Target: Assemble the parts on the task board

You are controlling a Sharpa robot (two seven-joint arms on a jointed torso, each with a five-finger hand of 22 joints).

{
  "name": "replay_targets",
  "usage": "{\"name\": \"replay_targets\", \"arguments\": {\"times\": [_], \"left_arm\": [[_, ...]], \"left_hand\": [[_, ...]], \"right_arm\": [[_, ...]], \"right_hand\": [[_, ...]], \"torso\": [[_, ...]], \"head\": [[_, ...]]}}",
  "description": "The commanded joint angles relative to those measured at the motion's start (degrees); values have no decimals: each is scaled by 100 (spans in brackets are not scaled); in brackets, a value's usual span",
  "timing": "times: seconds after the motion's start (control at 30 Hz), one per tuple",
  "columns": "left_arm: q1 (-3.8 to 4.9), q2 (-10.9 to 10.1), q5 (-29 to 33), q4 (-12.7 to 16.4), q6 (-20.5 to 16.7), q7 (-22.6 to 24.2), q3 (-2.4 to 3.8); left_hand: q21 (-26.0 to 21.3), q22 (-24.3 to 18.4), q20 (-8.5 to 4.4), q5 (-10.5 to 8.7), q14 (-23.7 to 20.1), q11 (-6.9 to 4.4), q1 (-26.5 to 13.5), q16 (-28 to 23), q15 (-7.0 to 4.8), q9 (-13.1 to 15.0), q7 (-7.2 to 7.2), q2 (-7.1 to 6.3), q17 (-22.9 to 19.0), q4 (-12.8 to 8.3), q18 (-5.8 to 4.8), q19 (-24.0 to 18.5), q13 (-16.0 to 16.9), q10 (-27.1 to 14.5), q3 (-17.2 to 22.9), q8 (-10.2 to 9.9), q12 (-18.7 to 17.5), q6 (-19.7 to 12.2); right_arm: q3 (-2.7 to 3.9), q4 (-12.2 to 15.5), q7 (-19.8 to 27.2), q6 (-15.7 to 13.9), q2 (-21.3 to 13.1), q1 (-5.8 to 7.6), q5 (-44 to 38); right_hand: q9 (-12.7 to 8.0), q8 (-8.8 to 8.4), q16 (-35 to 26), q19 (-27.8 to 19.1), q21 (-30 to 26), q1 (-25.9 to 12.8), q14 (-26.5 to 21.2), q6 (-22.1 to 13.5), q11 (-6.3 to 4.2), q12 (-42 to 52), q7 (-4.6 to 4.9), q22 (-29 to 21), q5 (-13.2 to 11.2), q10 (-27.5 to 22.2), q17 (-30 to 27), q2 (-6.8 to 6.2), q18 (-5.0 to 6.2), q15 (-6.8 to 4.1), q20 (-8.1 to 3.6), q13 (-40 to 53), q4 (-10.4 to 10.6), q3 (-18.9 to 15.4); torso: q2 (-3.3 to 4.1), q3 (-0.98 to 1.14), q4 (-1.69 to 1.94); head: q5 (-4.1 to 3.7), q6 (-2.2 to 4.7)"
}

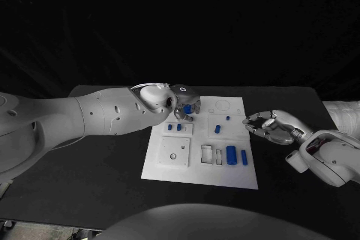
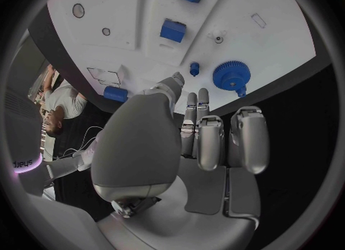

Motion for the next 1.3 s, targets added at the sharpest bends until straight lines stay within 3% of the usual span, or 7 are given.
{"name": "replay_targets", "arguments": {"times": [0.03, 0.4, 0.7, 1.3], "left_arm": [[-26, 28, -38, -5, 190, -81, 4], [-78, 46, -163, -88, 152, -74, 4], [-104, 86, -222, -163, 159, -19, 3], [-116, 185, -256, -337, 257, 25, 2]], "left_hand": [[-41, 1216, -9, 67, 371, 17, 61, -46, -14, -16, 12, 22, 325, -35, -52, 160, -6, -7, 9, -18, -10, -39], [-155, 1187, 9, 371, 319, 34, 226, -134, 4, -62, 40, 43, 158, -58, -31, 109, -16, 15, 99, 3, -33, 54], [-199, 1179, 24, 501, 298, 36, 372, -147, 17, -46, 57, 93, 115, -114, -24, 88, -43, 32, 254, 135, -68, 335], [-255, 1166, 28, 643, 277, 21, 411, -171, 18, -64, 43, 107, 49, -159, -13, 64, -69, 95, 360, 155, -83, 370]], "right_arm": [[-1, -1, -17, 128, 10, -1, -12], [-1, 8, -42, 170, -10, -1, -12], [-1, 1, -82, 208, -6, -1, -15], [-1, -19, -109, 249, 34, -1, -19]], "right_hand": [[6, 34, 20, 124, -9, -52, 587, 23, -15, 15, -7, 1305, -7, 637, 1509, -7, -14, 35, 19, 1501, 4, 9], [5, 32, 20, 118, -15, -41, 587, 19, -18, 15, -11, 1302, 36, 637, 1509, -7, -12, 33, 18, 1501, -7, 23], [6, 34, 20, 104, -29, -29, 587, 22, -19, 15, -12, 1296, 75, 637, 1509, -15, -7, 31, 17, 1501, -16, 34], [6, 36, 20, 86, -46, -26, 587, 25, -19, 15, -11, 1289, 82, 637, 1509, -18, -1, 30, 17, 1501, -18, 36]], "torso": [[5, -1, -2], [2, -1, -1], [-2, -3, 1], [4, 1, -7]], "head": [[9, 0], [7, 0], [30, 0], [19, 0]]}}
